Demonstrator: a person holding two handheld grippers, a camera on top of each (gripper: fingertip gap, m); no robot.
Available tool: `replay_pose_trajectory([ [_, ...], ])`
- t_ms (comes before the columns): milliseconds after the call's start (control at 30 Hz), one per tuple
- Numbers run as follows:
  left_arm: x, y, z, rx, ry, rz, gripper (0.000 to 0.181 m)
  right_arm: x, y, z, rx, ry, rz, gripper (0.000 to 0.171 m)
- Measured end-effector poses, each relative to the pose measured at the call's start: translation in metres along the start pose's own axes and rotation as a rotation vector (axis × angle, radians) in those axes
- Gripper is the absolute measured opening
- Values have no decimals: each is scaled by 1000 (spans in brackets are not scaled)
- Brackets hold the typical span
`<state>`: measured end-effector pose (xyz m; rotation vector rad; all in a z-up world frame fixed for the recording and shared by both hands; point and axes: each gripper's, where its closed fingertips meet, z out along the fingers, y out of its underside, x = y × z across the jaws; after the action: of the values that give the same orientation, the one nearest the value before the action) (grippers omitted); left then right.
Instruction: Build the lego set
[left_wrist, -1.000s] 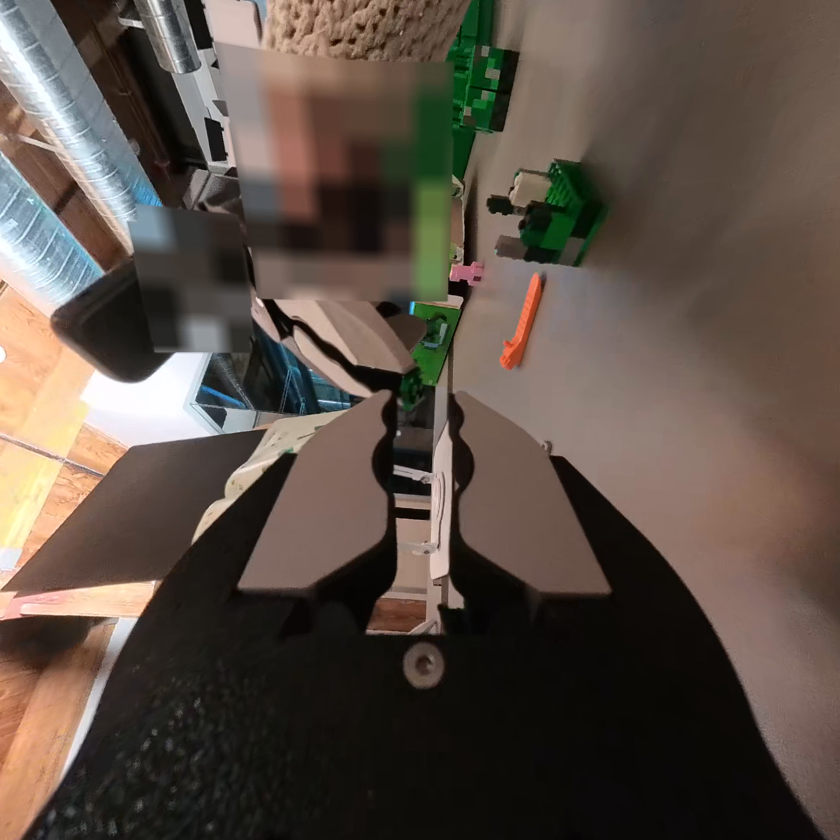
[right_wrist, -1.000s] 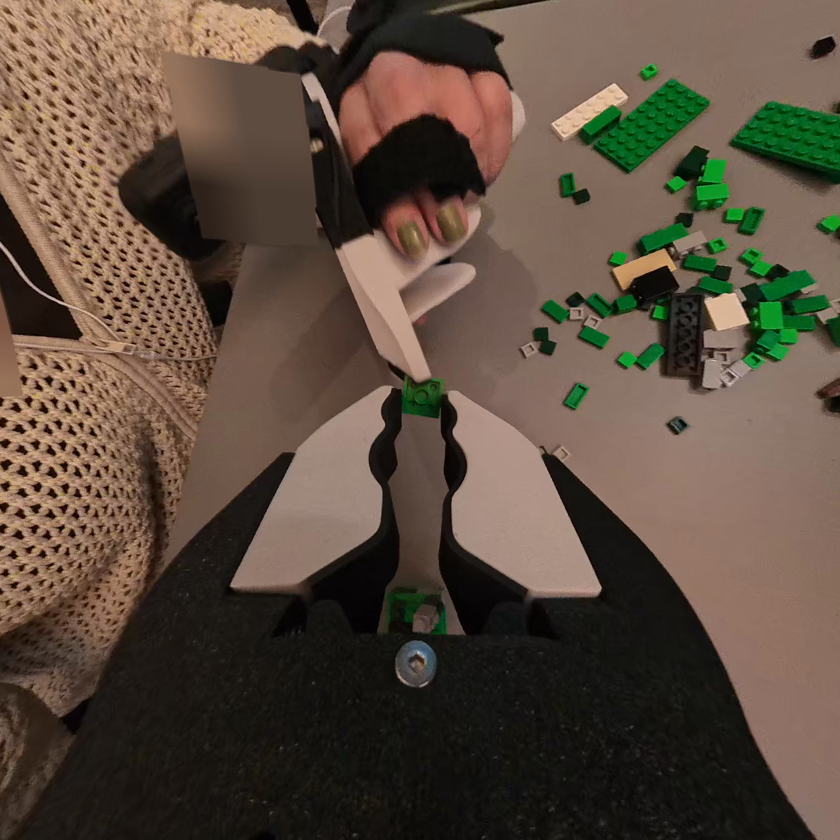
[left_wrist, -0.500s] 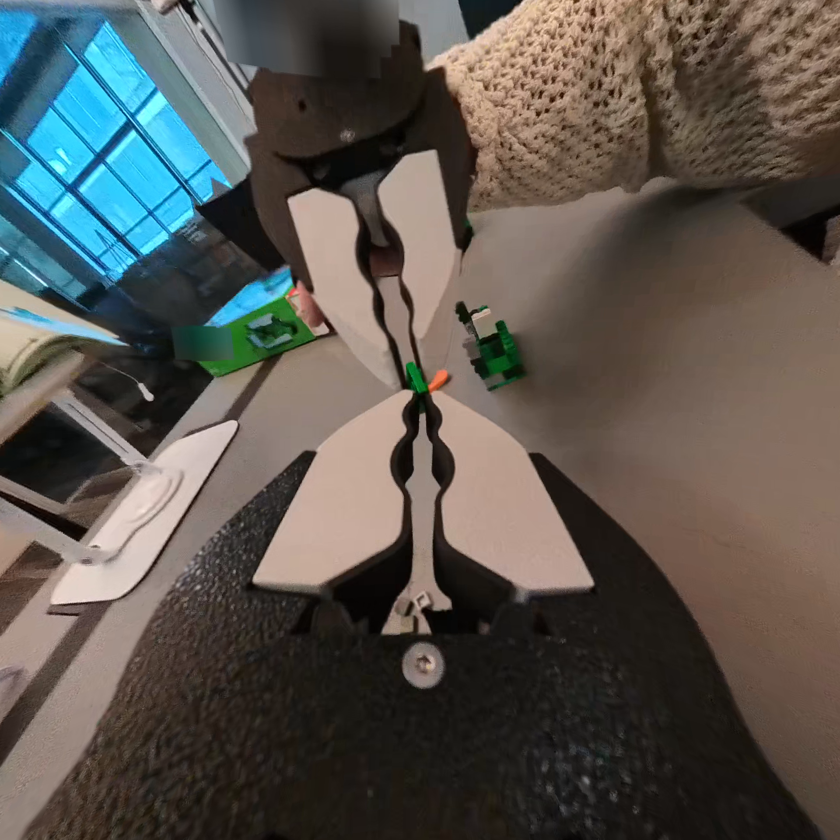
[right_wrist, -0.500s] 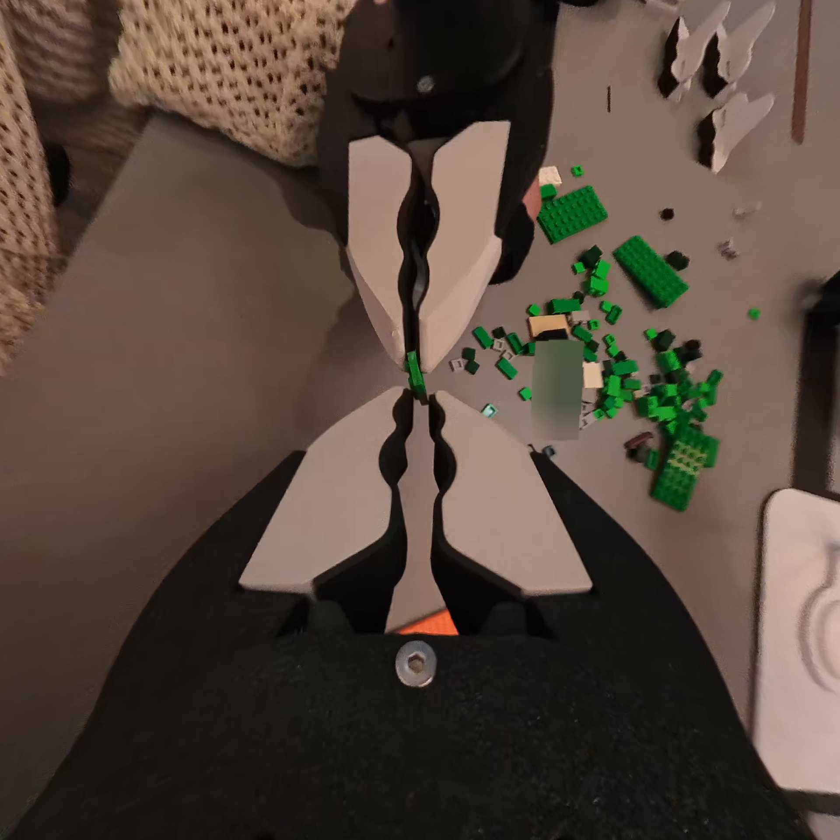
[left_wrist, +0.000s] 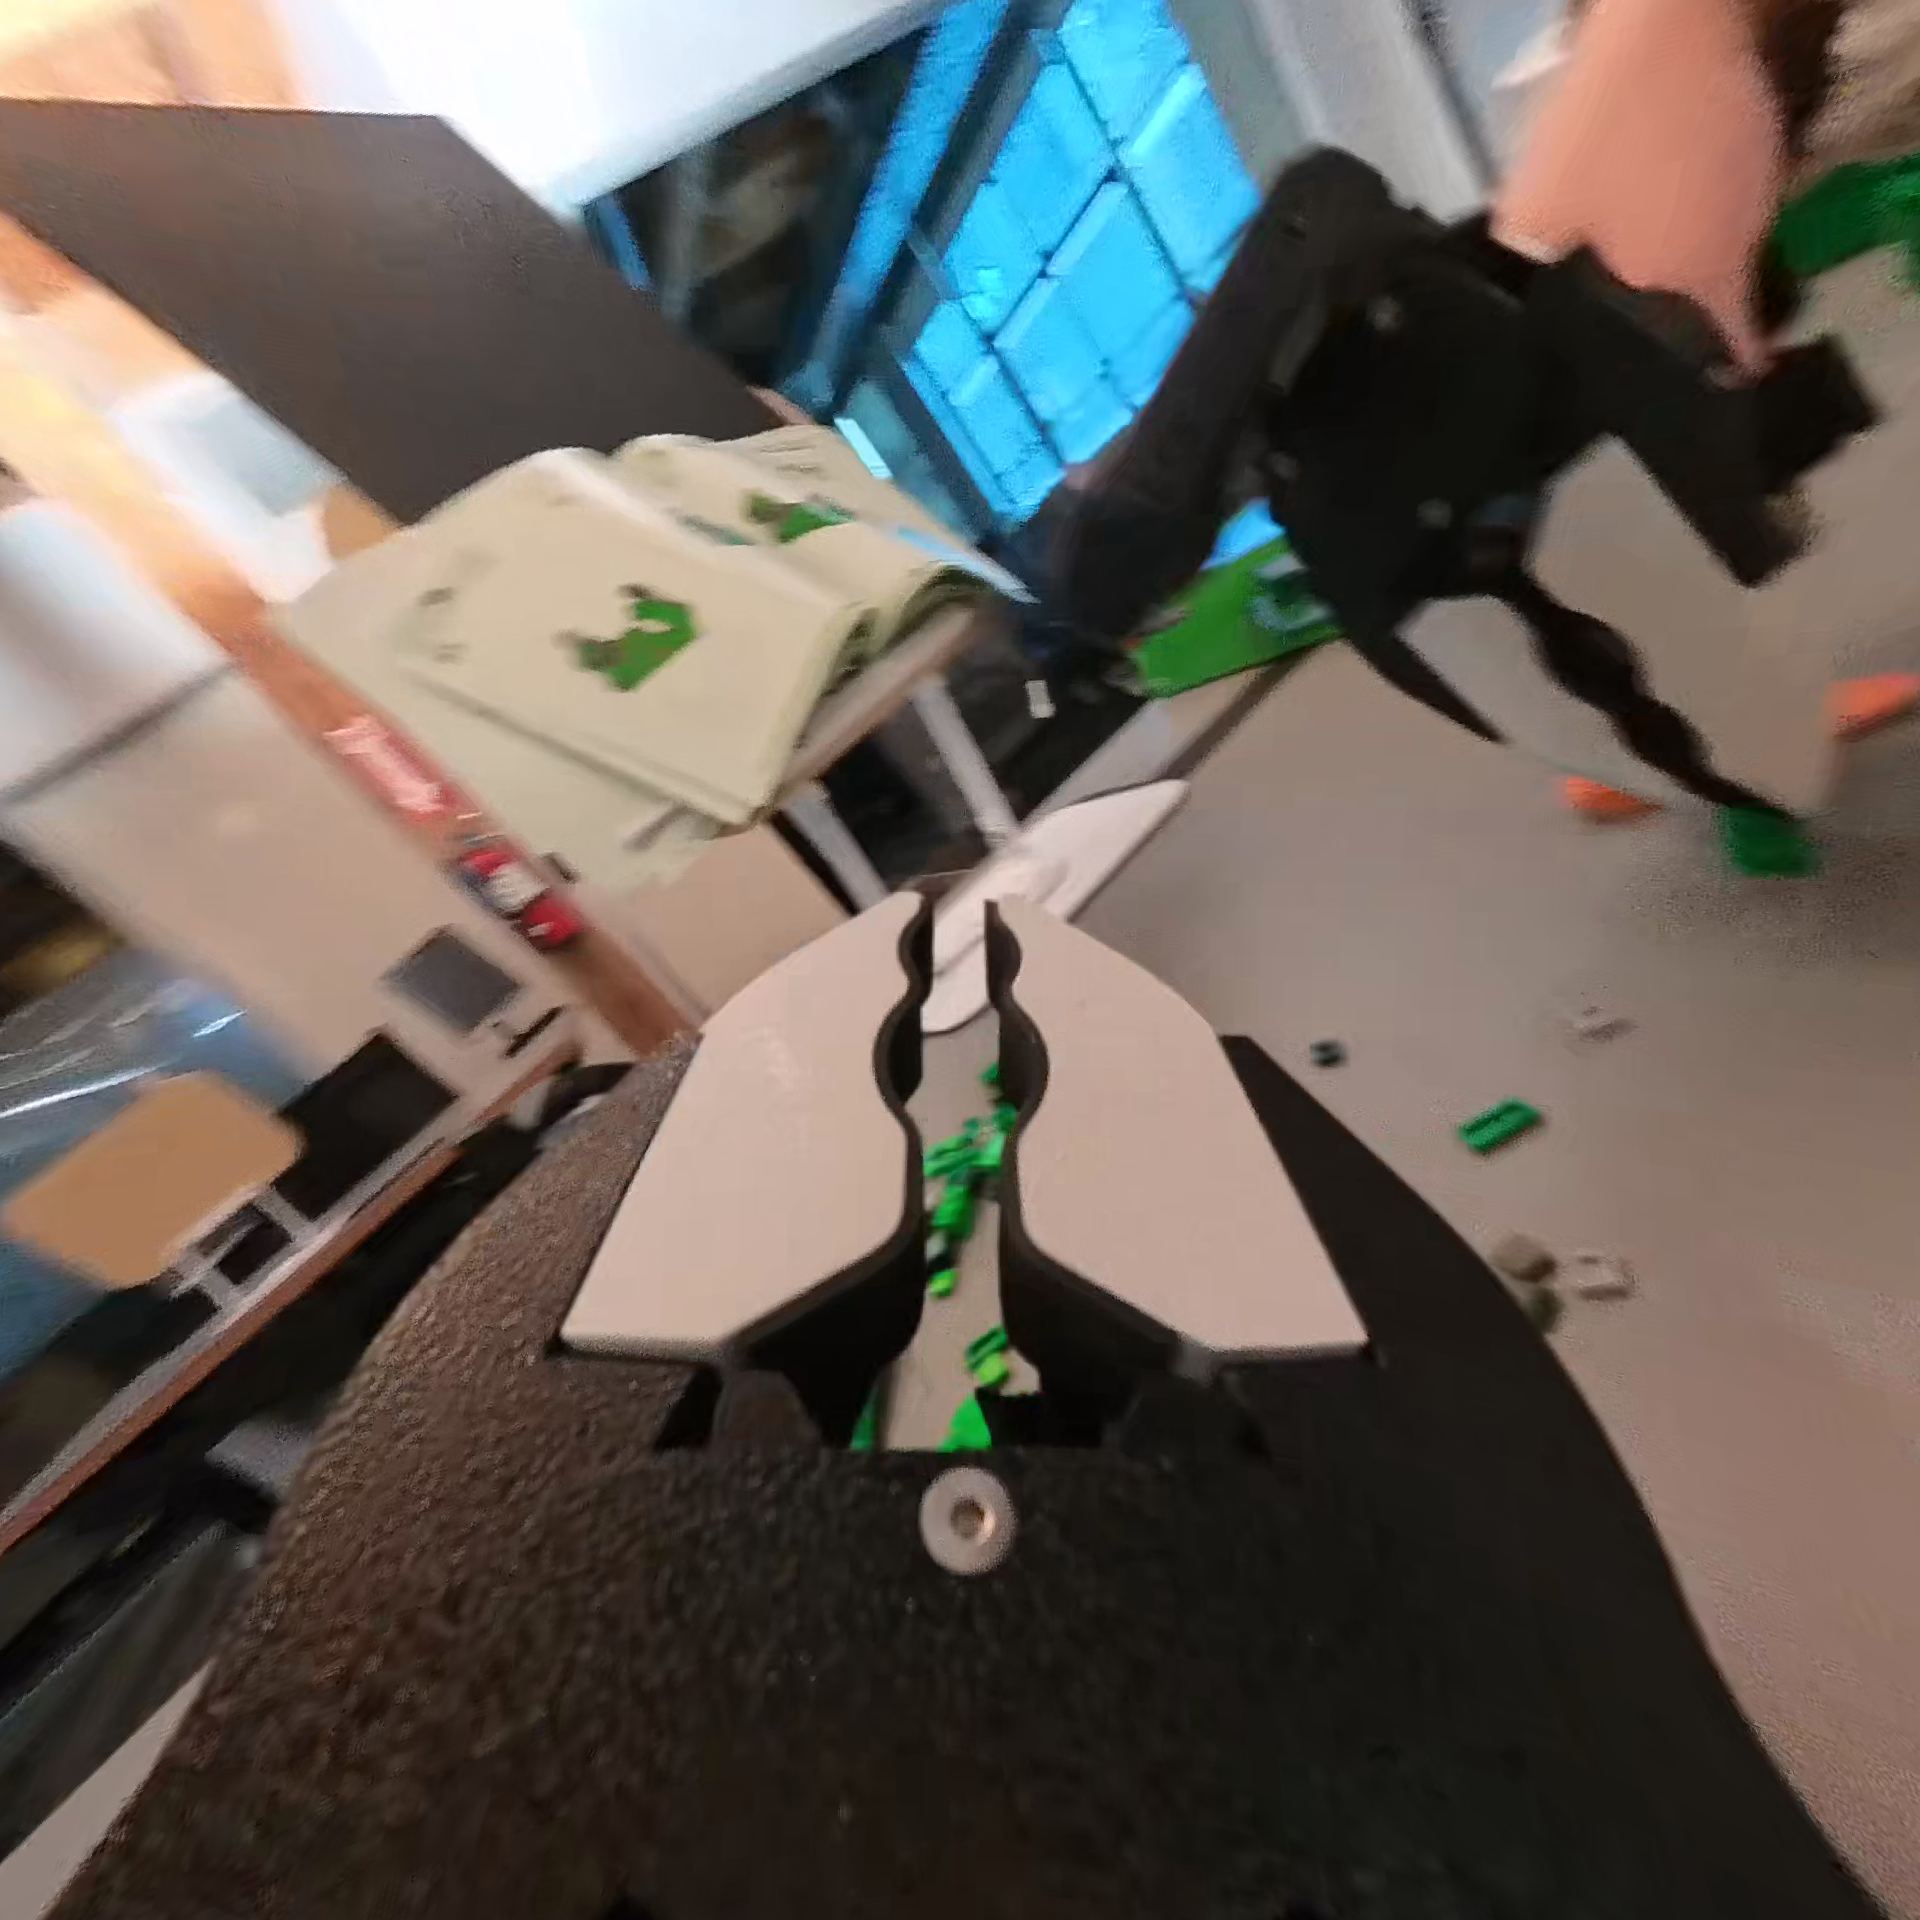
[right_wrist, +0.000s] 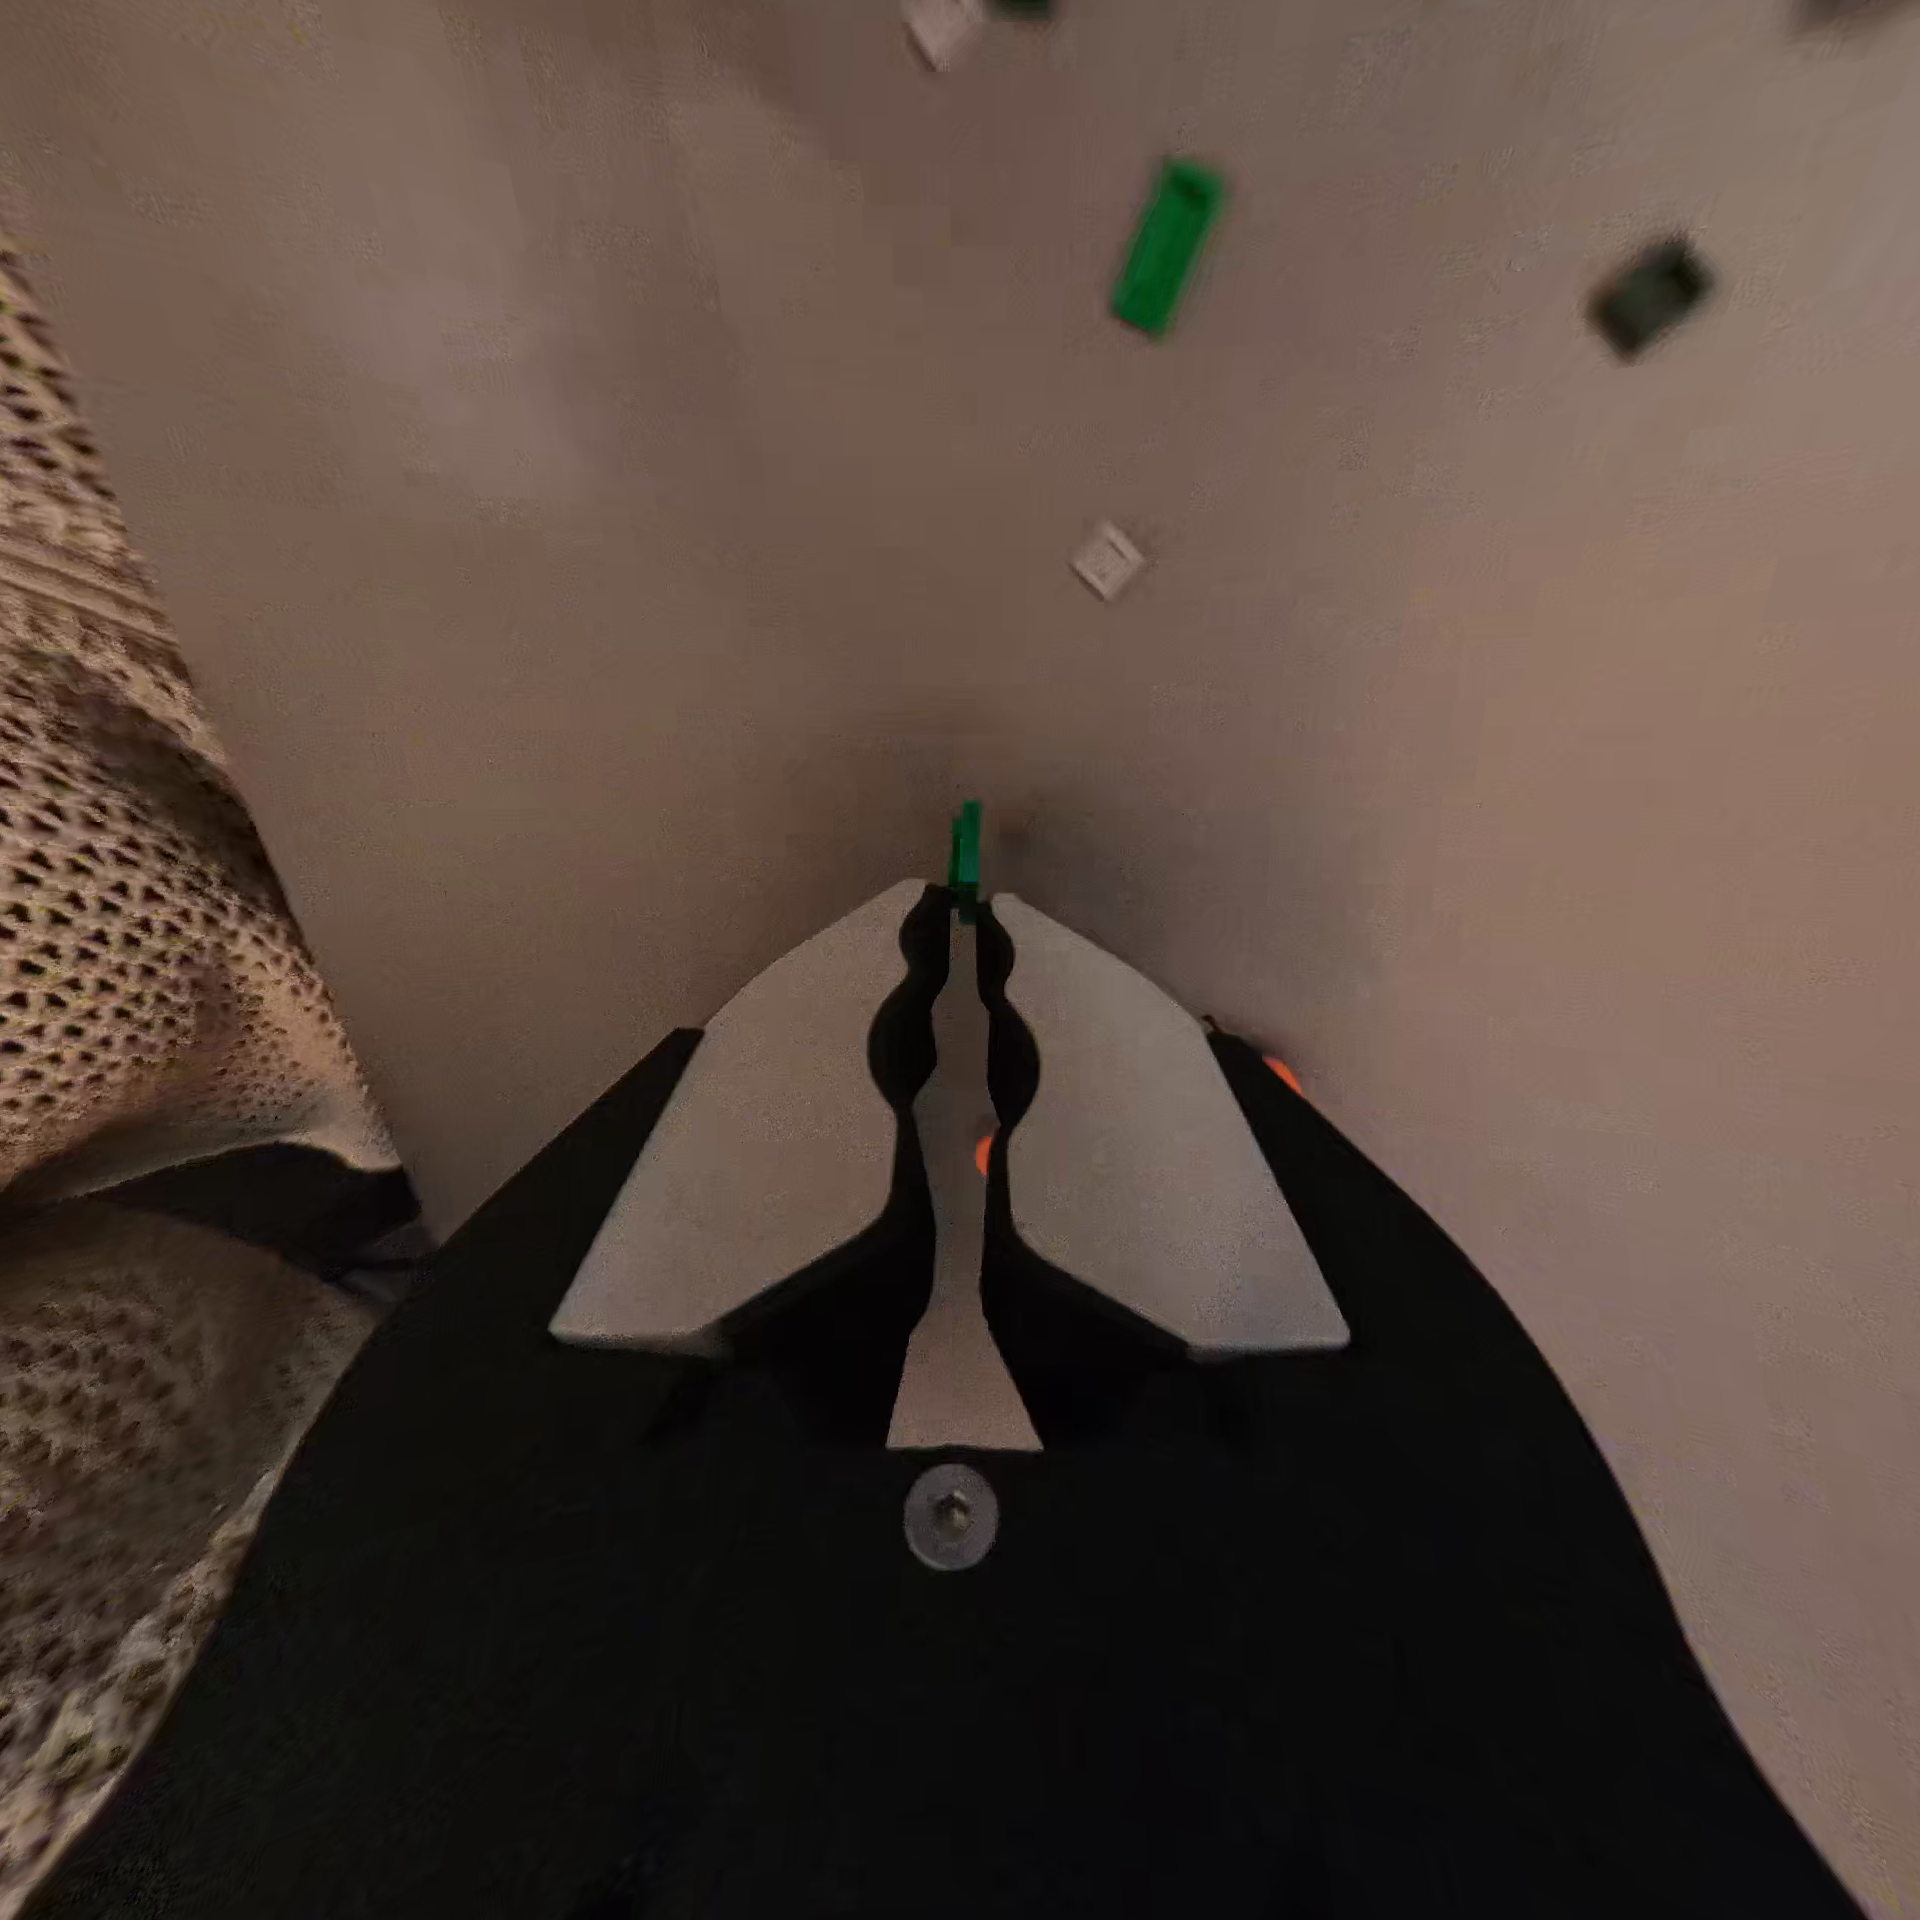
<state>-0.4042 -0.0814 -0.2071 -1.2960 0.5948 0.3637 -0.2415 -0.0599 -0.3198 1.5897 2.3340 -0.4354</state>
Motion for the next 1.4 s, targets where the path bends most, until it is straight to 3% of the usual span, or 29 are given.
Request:
replay_pose_trajectory([
  [100, -26, 3, -7, 12, -131, -35, 8, 12, 1, -1, -43, -12, 75, 6],
  [200, -36, 9, -10, 30, -169, -220, 13, 38, -8, -25, -71, 150, 46, 27],
  [333, -43, 15, -11, 29, -202, -246, 16, 89, -76, -66, 90, 443, -100, 25],
  [500, -49, 19, -13, 36, -222, -279, 13, 139, -149, -69, 173, 559, -20, 14],
  [600, -54, 21, -14, 37, -240, -301, 13, 163, -170, -64, 213, 518, 110, 13],
  [867, -51, 25, -10, 22, -220, -310, 11, 182, -155, -52, 114, 416, 282, 15],
  [1067, -43, 23, -4, 17, -187, -268, 10, 179, -144, -51, 92, 349, 332, 26],
  [1267, -38, 21, -2, 12, -166, -250, 9, 177, -134, -48, 26, 378, 272, 26],
  [1400, -37, 21, -1, 11, -164, -248, 9, 181, -139, -52, 75, 472, 160, 18],
])
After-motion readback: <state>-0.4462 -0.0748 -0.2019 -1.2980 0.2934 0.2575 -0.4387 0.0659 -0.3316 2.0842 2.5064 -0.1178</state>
